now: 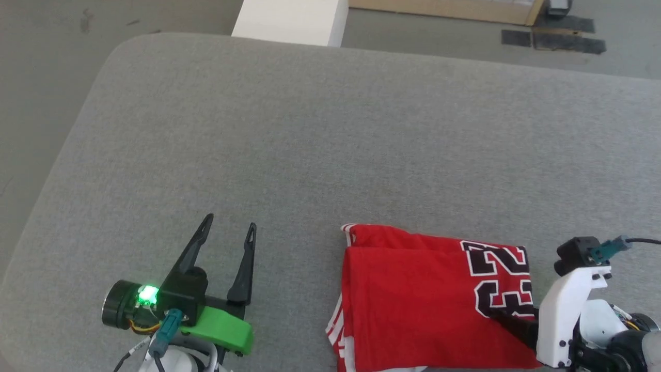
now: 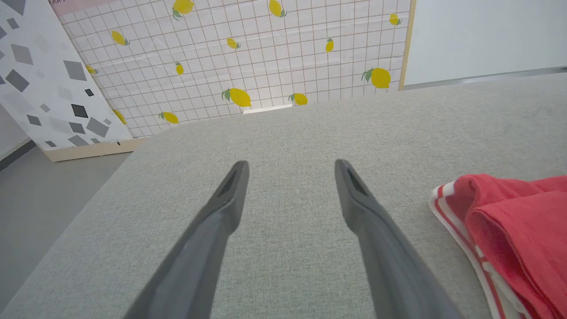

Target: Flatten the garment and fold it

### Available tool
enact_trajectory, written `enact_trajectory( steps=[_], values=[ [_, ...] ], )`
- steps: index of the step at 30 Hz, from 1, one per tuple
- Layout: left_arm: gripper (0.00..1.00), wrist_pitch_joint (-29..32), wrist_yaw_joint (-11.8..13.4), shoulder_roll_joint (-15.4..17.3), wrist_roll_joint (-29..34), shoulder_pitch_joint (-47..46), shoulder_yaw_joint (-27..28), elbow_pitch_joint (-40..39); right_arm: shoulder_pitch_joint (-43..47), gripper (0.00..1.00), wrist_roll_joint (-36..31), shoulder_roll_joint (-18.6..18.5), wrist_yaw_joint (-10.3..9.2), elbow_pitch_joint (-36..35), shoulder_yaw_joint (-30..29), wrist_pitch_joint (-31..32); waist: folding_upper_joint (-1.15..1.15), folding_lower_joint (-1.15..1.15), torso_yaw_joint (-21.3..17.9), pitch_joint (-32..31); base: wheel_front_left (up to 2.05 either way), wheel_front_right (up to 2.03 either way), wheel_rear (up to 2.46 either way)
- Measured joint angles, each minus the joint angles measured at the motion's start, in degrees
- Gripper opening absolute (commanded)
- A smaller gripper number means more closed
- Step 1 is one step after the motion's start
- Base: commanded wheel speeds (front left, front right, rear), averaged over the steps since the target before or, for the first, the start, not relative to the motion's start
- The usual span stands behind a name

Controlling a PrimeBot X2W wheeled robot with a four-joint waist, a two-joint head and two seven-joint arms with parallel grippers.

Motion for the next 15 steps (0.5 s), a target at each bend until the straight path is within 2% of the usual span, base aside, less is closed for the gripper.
enact_trajectory(
  steps=[6,7,8,9,15],
  values=[
    [1.00,-0.16,0.24,-0.25,0.08,-0.85,-0.13,0.26,-0.96,1.00,-1.64,1.11,-0.01,0.22,0.68,0.47,0.00,0.00,1.55,1.47,0.00,0.00,0.00],
    [1.00,-0.16,0.24,-0.32,0.09,-0.90,-0.15,0.30,-1.20,0.69,-2.01,1.20,-0.01,0.29,0.92,0.48,0.00,0.00,1.74,1.65,0.00,0.00,0.00],
    [1.00,-0.16,0.27,-0.37,0.11,-0.92,-0.15,0.35,-1.40,0.24,-2.23,1.25,-0.01,0.33,1.18,0.48,0.00,0.00,1.87,1.76,0.00,0.00,0.00],
    [1.00,-0.16,0.30,-0.44,0.14,-0.94,-0.15,0.46,-1.57,0.00,-2.59,1.24,-0.01,0.42,1.46,0.47,0.00,0.00,1.99,1.85,0.00,0.00,0.00],
    [1.00,-0.24,0.40,-0.94,0.13,-0.96,-0.18,1.56,-2.26,0.00,-3.50,-0.31,-0.02,0.90,5.21,-1.41,0.00,0.00,1.73,0.89,0.00,0.00,0.00]
  ],
)
